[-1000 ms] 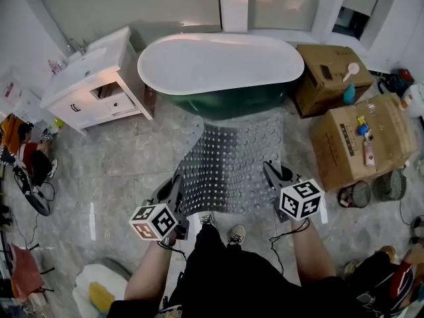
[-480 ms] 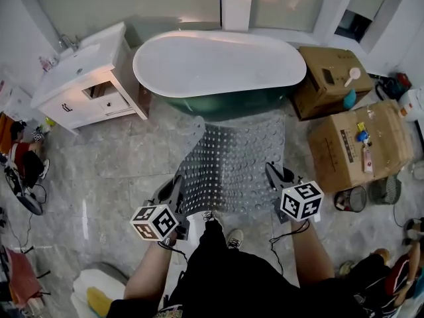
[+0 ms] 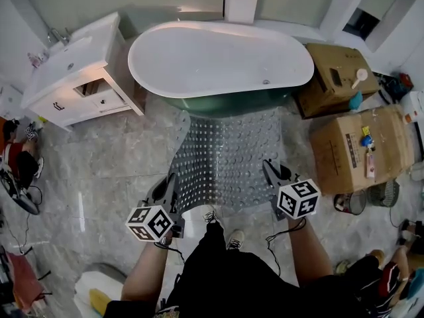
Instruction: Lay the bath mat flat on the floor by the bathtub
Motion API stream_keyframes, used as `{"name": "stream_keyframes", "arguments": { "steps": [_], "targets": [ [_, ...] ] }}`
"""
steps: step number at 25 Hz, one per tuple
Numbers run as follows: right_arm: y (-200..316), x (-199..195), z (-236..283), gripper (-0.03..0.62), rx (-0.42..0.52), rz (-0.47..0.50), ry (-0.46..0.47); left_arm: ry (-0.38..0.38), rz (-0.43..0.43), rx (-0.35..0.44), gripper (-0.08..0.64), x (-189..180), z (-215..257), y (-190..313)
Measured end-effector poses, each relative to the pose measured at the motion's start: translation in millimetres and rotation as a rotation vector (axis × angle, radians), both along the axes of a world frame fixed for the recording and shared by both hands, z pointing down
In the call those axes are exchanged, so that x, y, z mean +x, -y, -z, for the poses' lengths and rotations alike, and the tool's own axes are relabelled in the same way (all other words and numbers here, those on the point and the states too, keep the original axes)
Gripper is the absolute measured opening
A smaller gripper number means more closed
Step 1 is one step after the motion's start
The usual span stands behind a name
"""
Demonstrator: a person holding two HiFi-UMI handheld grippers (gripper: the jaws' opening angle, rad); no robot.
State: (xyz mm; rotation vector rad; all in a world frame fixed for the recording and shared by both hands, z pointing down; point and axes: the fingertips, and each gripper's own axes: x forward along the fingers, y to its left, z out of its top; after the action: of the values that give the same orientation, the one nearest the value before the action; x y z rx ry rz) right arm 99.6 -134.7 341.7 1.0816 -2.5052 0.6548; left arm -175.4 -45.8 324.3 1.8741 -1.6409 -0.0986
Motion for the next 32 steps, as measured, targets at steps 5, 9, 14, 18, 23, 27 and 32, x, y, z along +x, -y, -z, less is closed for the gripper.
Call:
{"name": "stream_keyframes", "arguments": {
  "steps": [5, 9, 14, 18, 23, 27, 32],
  "targets": [
    [31, -21, -21, 0.031, -0.026, 0.003, -0.011, 0.005, 0.017, -0.013, 0.031, -26, -19, 26],
    [49, -34, -39, 0.031, -0.046, -0.001, -0.033, 0.007, 0.022, -0.03, 0.031, -43, -34, 45],
    [65, -41, -60, 0.031, -0.056, -0.021, -0.049, 0.016, 0.018, -0.044, 0.031, -57, -53, 63],
    [76, -43, -73, 0.031, -0.053, -0.017, -0.057, 0.035, 0.016, -0.048, 0.031, -62, -67, 76],
    [93, -41, -89, 0.031, -0.045, 0.017, -0.077, 0.052, 0.026, -0.066, 0.031, -58, -86, 89],
    [108, -29, -108, 0.031, -0.044, 0.046, -0.081, 0.079, 0.048, -0.082, 0.031, -46, -105, 99],
    [132, -8, -141, 0.031, -0.029, 0.083, -0.099, 0.145, 0.065, -0.098, 0.031, -26, -130, 116]
  ]
}}
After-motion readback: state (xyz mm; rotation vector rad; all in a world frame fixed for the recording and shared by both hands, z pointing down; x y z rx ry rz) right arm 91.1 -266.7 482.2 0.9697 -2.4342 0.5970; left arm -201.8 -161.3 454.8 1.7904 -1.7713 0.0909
